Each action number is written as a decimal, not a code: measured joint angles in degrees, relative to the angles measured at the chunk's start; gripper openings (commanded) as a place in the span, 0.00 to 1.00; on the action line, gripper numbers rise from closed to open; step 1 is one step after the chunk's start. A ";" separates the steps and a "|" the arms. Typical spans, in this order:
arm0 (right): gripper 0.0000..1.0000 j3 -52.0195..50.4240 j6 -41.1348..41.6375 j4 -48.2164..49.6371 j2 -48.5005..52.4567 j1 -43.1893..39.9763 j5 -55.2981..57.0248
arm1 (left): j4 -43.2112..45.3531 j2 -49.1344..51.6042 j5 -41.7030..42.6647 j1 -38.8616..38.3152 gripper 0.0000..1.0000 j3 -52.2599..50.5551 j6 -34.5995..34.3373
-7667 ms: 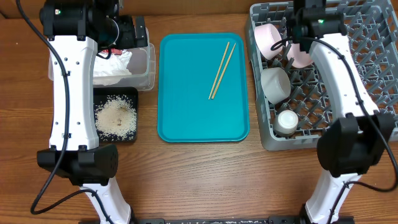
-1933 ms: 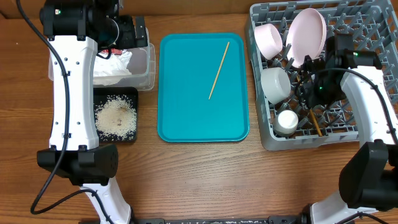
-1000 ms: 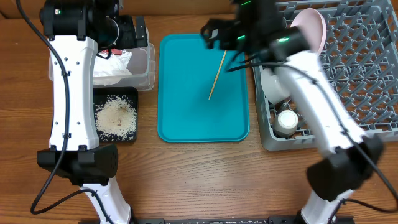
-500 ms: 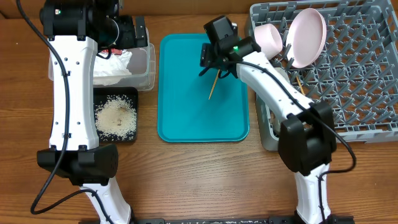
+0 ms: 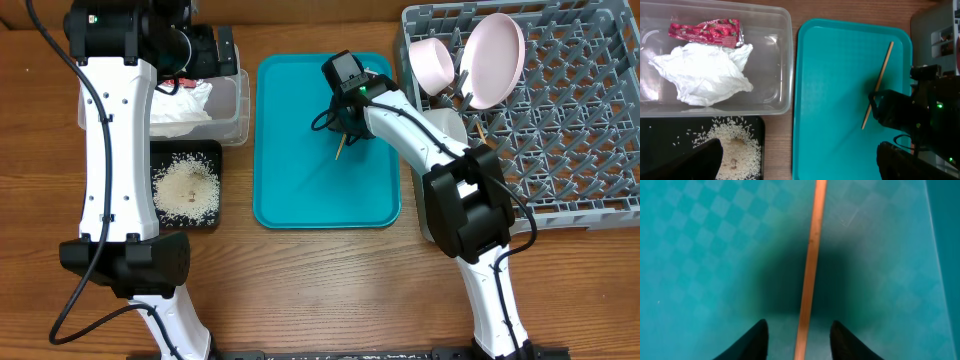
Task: Sort waste into correct bins and load items into the dishwasher
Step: 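Return the right gripper to the tray and grasp the second chopstick, then lift the second chopstick and carry it toward the dish rack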
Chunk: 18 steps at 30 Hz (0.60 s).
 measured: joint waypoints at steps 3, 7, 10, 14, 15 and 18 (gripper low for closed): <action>0.33 0.00 1.03 -0.28 0.42 0.00 0.07 | 0.00 0.00 0.00 0.00 1.00 0.00 0.00; 0.21 0.00 2.08 -1.55 0.90 0.00 0.37 | 0.00 0.00 0.00 0.00 1.00 0.00 0.00; 0.13 0.02 2.56 -2.71 0.90 0.00 0.68 | 0.00 0.00 0.00 0.00 1.00 0.00 0.00; 0.04 0.22 2.86 -5.07 0.90 0.00 0.87 | 0.00 0.00 0.00 0.00 1.00 0.00 -0.02; 0.04 0.33 2.91 -5.79 0.90 0.00 0.90 | 0.00 0.00 0.00 0.00 1.00 0.00 -0.02; 0.04 0.68 2.95 -7.32 0.90 0.00 1.05 | 0.00 0.00 0.00 0.00 1.00 0.00 0.00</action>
